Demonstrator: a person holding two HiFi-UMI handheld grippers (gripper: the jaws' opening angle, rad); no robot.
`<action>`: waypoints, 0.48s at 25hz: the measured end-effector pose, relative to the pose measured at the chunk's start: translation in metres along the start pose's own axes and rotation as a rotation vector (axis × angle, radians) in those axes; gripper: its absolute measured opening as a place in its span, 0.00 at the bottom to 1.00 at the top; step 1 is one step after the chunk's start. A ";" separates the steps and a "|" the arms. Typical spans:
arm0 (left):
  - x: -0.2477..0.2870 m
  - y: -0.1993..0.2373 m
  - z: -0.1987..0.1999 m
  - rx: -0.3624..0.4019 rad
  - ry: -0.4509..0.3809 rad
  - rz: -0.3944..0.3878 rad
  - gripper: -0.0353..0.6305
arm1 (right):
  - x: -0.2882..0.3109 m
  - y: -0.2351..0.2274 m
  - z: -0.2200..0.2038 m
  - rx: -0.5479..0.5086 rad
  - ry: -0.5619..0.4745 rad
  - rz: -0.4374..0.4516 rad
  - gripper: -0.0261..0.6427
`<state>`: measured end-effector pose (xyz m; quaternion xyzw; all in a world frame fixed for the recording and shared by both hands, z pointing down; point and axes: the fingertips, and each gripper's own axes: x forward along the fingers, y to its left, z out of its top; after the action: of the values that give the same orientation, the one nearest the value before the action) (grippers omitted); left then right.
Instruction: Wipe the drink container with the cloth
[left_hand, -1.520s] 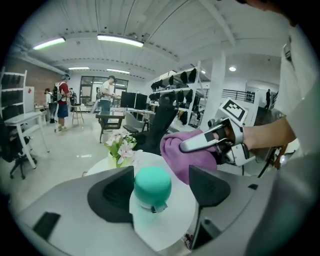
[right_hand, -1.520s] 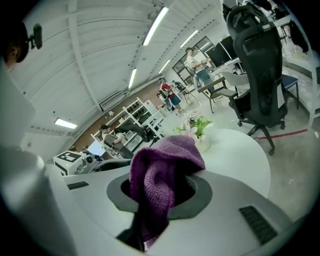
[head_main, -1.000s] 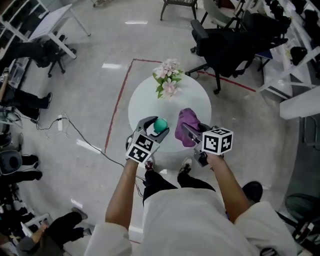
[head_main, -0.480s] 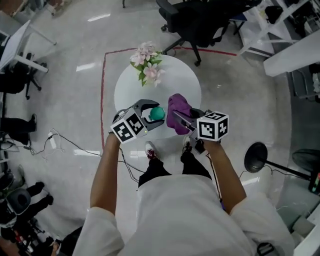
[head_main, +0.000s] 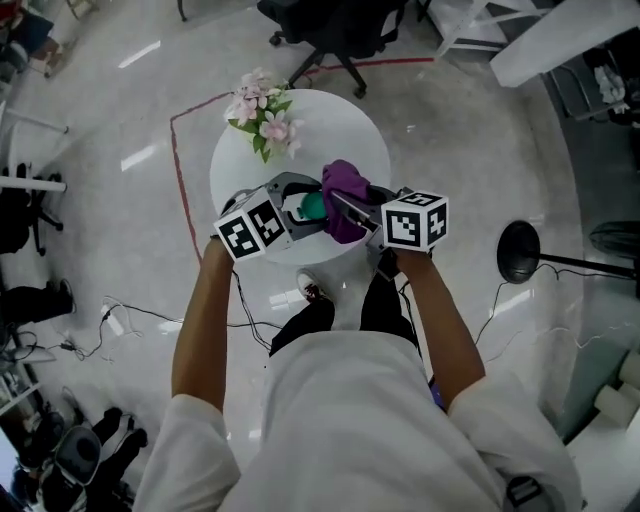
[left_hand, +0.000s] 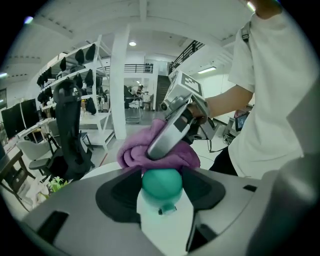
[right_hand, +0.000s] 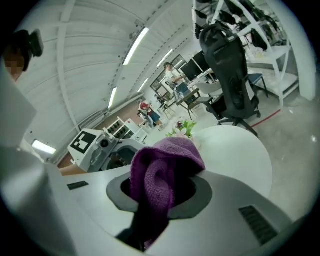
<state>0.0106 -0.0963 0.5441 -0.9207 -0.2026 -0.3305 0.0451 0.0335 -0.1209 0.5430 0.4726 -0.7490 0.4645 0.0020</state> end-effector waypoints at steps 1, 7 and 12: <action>-0.001 0.000 -0.001 0.005 0.001 -0.006 0.45 | 0.002 -0.002 0.001 0.030 -0.023 -0.005 0.20; -0.004 -0.002 0.001 0.007 -0.024 -0.015 0.45 | -0.003 -0.018 -0.002 0.156 -0.135 -0.003 0.20; -0.004 -0.002 0.001 0.006 -0.025 -0.020 0.45 | 0.012 -0.047 -0.031 0.129 -0.072 -0.085 0.19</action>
<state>0.0079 -0.0959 0.5410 -0.9225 -0.2133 -0.3188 0.0422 0.0467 -0.1136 0.5983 0.5195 -0.6963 0.4941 -0.0358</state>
